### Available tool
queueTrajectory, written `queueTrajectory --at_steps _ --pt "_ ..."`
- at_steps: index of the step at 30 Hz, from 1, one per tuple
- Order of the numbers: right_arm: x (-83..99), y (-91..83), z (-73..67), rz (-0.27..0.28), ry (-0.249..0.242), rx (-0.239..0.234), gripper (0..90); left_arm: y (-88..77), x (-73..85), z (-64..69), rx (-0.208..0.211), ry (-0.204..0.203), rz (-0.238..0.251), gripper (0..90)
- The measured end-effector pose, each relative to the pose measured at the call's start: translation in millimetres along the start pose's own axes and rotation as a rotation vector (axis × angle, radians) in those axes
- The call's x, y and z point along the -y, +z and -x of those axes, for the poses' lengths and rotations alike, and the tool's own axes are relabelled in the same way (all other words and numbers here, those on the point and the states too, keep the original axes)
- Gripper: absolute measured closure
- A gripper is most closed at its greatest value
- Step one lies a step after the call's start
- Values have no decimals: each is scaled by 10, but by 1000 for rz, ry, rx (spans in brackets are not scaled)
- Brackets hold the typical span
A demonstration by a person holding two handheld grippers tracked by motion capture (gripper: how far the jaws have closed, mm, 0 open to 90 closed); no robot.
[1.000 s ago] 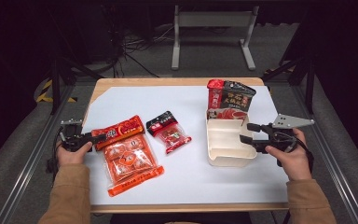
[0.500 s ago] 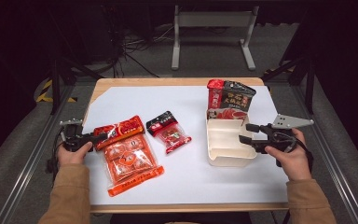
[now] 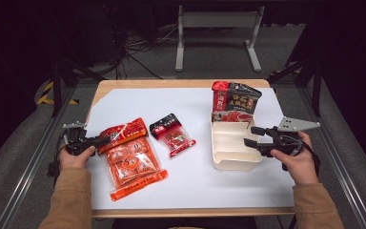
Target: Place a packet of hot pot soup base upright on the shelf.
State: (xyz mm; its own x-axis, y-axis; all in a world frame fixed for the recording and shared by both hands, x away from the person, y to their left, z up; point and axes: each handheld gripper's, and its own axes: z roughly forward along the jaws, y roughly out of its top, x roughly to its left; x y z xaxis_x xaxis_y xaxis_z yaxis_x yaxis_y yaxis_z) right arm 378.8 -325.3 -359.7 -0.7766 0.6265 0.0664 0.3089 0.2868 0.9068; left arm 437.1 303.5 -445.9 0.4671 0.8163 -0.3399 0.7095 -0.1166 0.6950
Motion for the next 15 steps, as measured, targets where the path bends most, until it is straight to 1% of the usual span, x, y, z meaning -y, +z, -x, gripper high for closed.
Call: queueTrajectory --at_steps 1,2,3,4,5,7,9,12,15 --pt "1 5 -1 -1 0 -3 406 -2 -3 7 -1 10 -2 708" --pt "1 15 -4 -3 -1 -8 407 -3 -4 9 4 21 -2 747" --pt "1 15 -4 -3 -1 -8 407 0 -1 13 21 14 -4 747" --pt "-1 23 -9 -4 -3 -11 407 28 5 20 29 27 -21 772" --pt "-1 23 -9 -4 -3 -11 407 28 5 20 29 27 -21 772" --pt "-3 29 -11 -3 -3 -15 407 75 5 41 18 35 -48 774" --pt "-4 31 -13 -4 -3 -16 407 124 9 60 6 46 -74 800" --pt "-4 29 -13 -4 -4 -16 407 128 9 58 -7 39 -79 867" --pt "-3 27 -12 -3 -3 -15 415 124 9 50 -16 36 -76 890"
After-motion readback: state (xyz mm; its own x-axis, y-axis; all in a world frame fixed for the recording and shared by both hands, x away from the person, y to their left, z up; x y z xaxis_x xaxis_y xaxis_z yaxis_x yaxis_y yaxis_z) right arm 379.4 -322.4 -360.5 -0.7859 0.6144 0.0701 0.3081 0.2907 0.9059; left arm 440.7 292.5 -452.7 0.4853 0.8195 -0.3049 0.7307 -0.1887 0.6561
